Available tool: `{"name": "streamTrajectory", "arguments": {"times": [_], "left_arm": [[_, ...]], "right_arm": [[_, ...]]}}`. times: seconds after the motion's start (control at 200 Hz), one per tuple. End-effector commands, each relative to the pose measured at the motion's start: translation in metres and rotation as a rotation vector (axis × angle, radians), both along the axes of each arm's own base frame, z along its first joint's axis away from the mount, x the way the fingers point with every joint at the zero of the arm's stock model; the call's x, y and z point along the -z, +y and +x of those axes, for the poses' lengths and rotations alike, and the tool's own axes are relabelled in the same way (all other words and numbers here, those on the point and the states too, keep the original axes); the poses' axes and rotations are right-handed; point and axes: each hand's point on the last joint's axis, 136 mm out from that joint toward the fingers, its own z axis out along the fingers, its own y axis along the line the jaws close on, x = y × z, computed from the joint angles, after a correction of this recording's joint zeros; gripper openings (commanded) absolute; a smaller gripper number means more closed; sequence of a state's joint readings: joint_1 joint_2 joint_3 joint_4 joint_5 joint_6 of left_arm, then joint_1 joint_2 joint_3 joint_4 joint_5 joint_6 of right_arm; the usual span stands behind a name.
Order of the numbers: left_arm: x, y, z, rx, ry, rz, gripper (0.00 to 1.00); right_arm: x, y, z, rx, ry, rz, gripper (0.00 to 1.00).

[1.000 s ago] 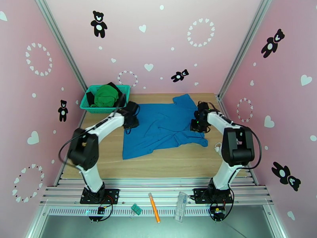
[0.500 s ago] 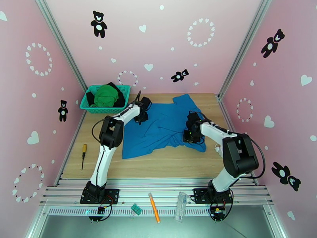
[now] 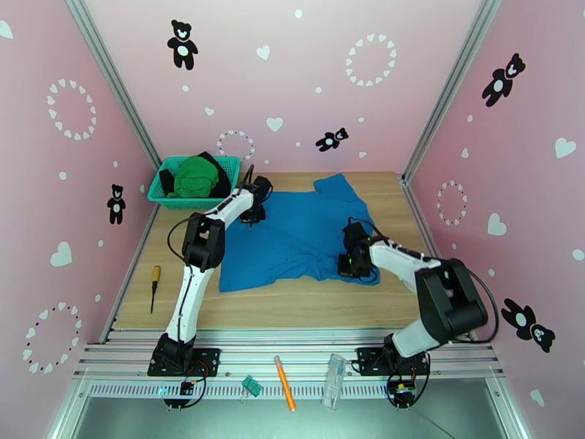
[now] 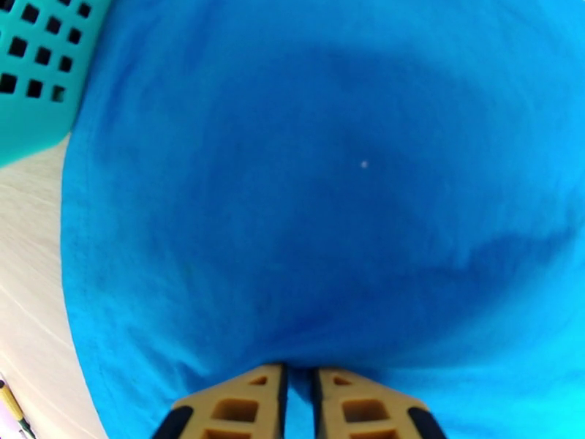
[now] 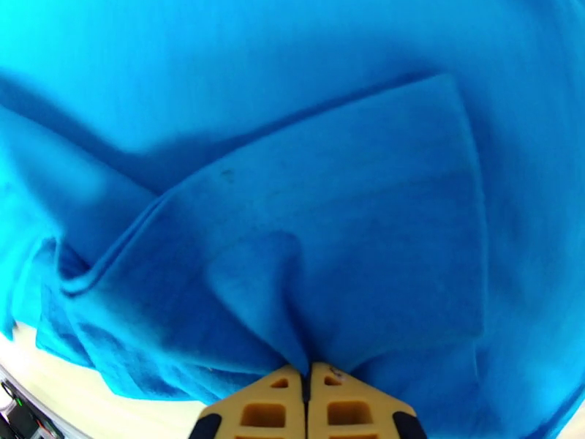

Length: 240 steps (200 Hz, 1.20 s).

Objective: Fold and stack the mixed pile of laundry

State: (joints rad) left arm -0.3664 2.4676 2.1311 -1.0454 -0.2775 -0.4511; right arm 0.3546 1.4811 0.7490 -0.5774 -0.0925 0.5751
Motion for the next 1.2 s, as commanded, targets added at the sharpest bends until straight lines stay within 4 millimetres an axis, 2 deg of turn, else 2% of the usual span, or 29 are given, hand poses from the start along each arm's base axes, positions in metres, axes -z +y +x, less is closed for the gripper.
{"name": "streamTrajectory", "arguments": {"times": [0.0, 0.07, 0.17, 0.255, 0.36, 0.455, 0.521, 0.641, 0.716, 0.846, 0.966, 1.196], "left_arm": [[0.021, 0.023, -0.013, 0.001, 0.085, 0.075, 0.19], [0.024, 0.022, -0.013, 0.006, 0.088, 0.069, 0.19], [0.027, 0.02, -0.013, 0.01, 0.097, 0.057, 0.19], [0.028, 0.018, -0.014, 0.015, 0.098, 0.05, 0.18], [0.025, 0.018, -0.016, 0.018, 0.088, 0.039, 0.19], [0.023, 0.016, -0.016, 0.021, 0.083, 0.027, 0.21], [0.02, 0.015, -0.017, 0.022, 0.079, 0.018, 0.23], [0.016, 0.014, -0.017, 0.023, 0.07, 0.007, 0.24], [0.014, 0.013, -0.017, 0.024, 0.066, -0.002, 0.24], [0.013, 0.01, -0.017, 0.028, 0.062, -0.016, 0.24], [0.012, 0.009, -0.016, 0.031, 0.06, -0.025, 0.24], [0.012, 0.007, -0.015, 0.032, 0.057, -0.038, 0.24]], "right_arm": [[0.006, -0.014, -0.052, 0.064, 0.074, -0.036, 0.05], [0.005, -0.017, -0.075, 0.093, 0.071, -0.01, 0.06], [-0.017, -0.014, -0.085, 0.128, -0.01, 0.063, 0.13], [-0.04, -0.022, -0.084, 0.141, -0.077, 0.055, 0.16], [-0.066, -0.033, -0.069, 0.141, -0.153, 0.007, 0.23], [-0.08, -0.029, -0.044, 0.138, -0.187, 0.03, 0.38], [-0.084, -0.025, -0.025, 0.136, -0.196, 0.042, 0.43], [-0.073, -0.025, 0.002, 0.134, -0.17, 0.012, 0.44], [-0.059, -0.027, 0.01, 0.136, -0.141, -0.022, 0.41], [-0.039, -0.041, 0.009, 0.153, -0.102, -0.109, 0.39], [-0.034, -0.052, 0.008, 0.162, -0.102, -0.165, 0.39], [-0.022, -0.055, 0.009, 0.172, -0.085, -0.131, 0.38]]}}
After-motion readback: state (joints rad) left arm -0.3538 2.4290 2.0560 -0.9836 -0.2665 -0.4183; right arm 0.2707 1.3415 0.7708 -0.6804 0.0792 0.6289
